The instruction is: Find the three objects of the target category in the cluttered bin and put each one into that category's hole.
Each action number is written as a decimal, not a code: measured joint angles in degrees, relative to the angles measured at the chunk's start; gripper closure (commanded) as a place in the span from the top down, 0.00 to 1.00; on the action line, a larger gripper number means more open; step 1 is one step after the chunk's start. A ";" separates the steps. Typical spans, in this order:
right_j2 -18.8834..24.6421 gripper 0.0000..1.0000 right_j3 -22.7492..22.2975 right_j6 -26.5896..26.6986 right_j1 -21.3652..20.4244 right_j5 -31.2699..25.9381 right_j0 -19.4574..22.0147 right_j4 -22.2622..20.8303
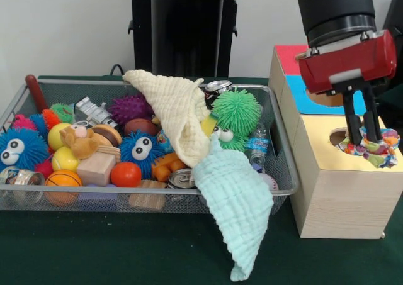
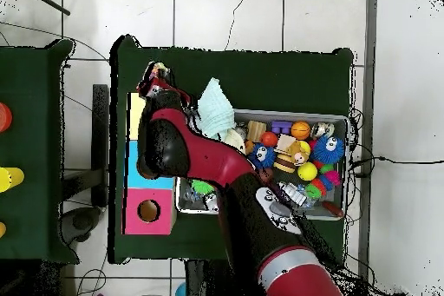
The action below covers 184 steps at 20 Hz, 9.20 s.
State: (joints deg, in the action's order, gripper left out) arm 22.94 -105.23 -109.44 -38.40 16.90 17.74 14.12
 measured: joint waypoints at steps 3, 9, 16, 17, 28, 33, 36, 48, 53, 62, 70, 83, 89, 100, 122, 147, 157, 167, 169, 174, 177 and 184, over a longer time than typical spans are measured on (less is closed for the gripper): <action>-0.01 0.00 0.01 0.00 1.05 -2.73 -0.01 0.44; -0.01 0.00 0.02 0.00 2.38 -6.92 -0.34 1.22; -0.01 0.00 0.02 0.00 2.89 -10.88 -0.65 1.92; -0.01 0.00 0.02 0.00 2.89 -11.12 -0.65 2.02; -0.01 0.00 -0.01 0.00 2.89 -12.18 -0.65 2.52; -0.01 0.00 0.00 0.00 2.99 -12.18 -0.65 2.58; -0.02 0.00 0.00 0.00 3.25 -12.18 -0.65 2.58; -0.12 0.00 0.01 0.00 3.79 -13.77 -0.67 3.26; -0.11 0.00 0.00 0.00 3.58 -15.70 -0.60 3.26; -0.12 0.00 0.00 0.00 3.37 -18.36 0.09 3.23; -0.16 0.00 0.00 0.00 3.37 -19.62 0.57 3.23; -0.17 0.00 -0.99 0.00 2.64 -24.30 1.22 3.26; -0.16 0.00 -2.39 0.00 1.93 -27.61 1.26 3.52; -0.95 0.00 -1.47 0.00 2.54 -27.67 0.59 3.85; -2.16 0.00 1.45 -0.01 8.90 -16.51 -1.86 3.57; -1.57 1.00 1.88 -0.05 8.35 -15.47 -1.83 -0.09; -3.50 0.00 1.81 -0.01 7.70 -15.55 -2.98 -0.48; -4.04 0.00 1.73 -0.01 7.63 -15.47 -2.87 -1.61; -4.04 0.00 1.71 -0.01 7.60 -15.15 -2.87 -2.14; -4.07 0.00 0.88 -0.01 6.88 -11.65 -2.77 -5.56; -4.68 0.00 0.05 -0.01 6.12 -8.49 -3.26 -6.81; -7.88 0.00 -1.61 -0.01 5.50 -0.04 -6.55 -8.15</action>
State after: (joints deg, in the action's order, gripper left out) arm 15.06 -106.84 -109.46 -32.90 16.87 11.19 5.97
